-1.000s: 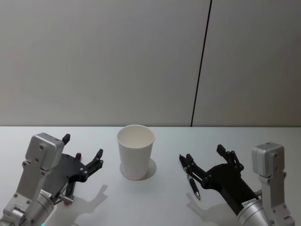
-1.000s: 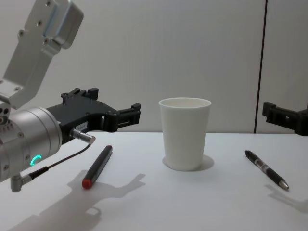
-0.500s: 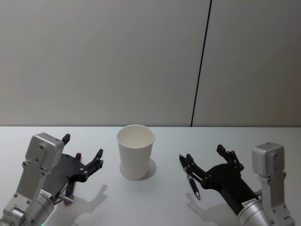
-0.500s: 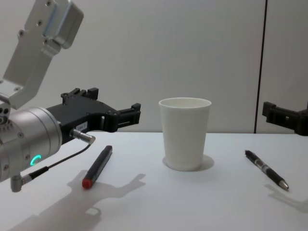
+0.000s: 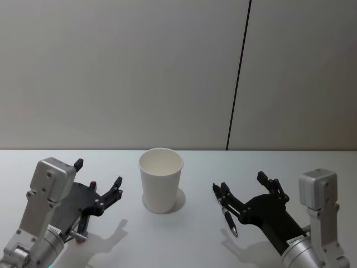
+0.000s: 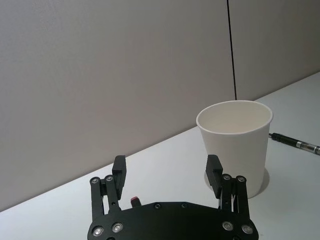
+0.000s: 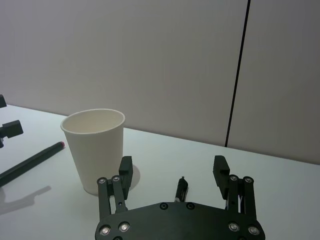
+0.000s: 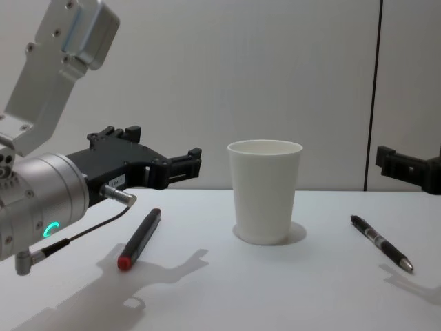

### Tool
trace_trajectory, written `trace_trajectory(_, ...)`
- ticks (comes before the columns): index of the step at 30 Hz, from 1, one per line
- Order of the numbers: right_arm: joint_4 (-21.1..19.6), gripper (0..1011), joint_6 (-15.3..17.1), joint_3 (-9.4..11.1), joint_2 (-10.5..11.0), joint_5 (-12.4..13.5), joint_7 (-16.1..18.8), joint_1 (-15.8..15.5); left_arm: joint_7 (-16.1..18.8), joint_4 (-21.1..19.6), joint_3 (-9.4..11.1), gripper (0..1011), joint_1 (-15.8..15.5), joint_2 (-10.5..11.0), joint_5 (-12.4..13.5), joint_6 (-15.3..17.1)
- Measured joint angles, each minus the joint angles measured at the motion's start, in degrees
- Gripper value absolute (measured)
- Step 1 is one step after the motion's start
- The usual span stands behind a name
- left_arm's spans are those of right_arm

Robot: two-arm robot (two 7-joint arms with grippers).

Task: Place the pen into the pen holder.

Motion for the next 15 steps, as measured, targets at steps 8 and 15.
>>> trace_trajectory(8,-0.5,1001,1.44,0.22,-0.16,0.19,0.05,-0.37,0.0,0.0,0.0,1004,0.0,0.0,0.0,0.0)
trace_trajectory(15,-1.94,1001,3.81,0.61,-0.17,0.71,0.03,-1.47,0.0,0.0,0.0,1004,0.0,0.0,0.0,0.0)
